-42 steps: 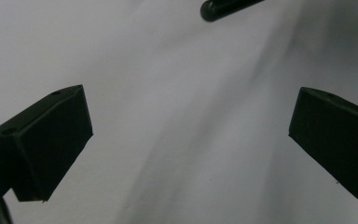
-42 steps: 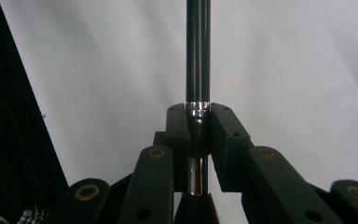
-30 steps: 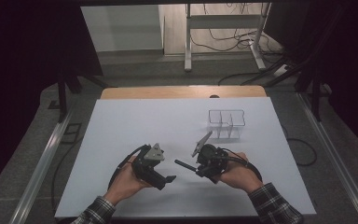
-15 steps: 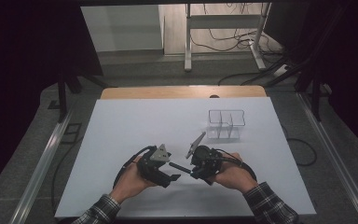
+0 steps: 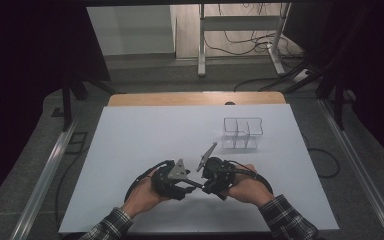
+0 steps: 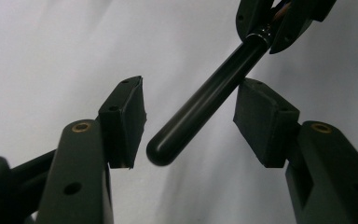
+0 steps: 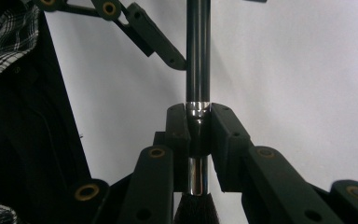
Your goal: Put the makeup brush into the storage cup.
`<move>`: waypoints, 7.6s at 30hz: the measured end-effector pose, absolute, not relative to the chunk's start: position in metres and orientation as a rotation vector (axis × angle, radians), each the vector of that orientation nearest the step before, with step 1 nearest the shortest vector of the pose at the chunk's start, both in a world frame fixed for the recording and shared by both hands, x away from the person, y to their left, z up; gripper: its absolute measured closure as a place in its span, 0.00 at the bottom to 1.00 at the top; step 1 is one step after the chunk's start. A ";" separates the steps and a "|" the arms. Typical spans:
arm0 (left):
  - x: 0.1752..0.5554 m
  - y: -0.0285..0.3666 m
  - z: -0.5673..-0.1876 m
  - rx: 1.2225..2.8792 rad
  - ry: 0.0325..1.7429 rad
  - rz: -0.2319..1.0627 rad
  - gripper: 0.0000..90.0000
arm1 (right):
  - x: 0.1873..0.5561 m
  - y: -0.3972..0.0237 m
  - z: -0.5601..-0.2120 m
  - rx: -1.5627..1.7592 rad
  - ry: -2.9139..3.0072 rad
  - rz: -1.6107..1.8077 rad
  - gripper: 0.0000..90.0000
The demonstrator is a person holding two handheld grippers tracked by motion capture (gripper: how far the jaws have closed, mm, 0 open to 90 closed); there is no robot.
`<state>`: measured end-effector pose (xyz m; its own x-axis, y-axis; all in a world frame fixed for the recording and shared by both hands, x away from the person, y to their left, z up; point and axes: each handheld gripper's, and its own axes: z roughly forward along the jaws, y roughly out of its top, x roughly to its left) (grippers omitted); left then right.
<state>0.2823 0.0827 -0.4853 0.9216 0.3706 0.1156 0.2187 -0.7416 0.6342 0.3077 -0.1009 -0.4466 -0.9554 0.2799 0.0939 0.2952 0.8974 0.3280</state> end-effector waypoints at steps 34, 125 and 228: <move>0.280 0.084 -0.487 2.494 0.415 0.125 0.87 | 0.313 -0.126 -0.449 -0.525 -3.112 -0.865 0.05; 0.254 0.108 -0.477 2.111 0.573 0.121 0.86 | 0.298 -0.142 -0.451 -1.082 -2.432 -1.457 0.42; 0.253 0.147 -0.483 2.192 0.737 0.187 0.04 | 0.300 -0.171 -0.447 -0.998 -2.640 -1.457 0.86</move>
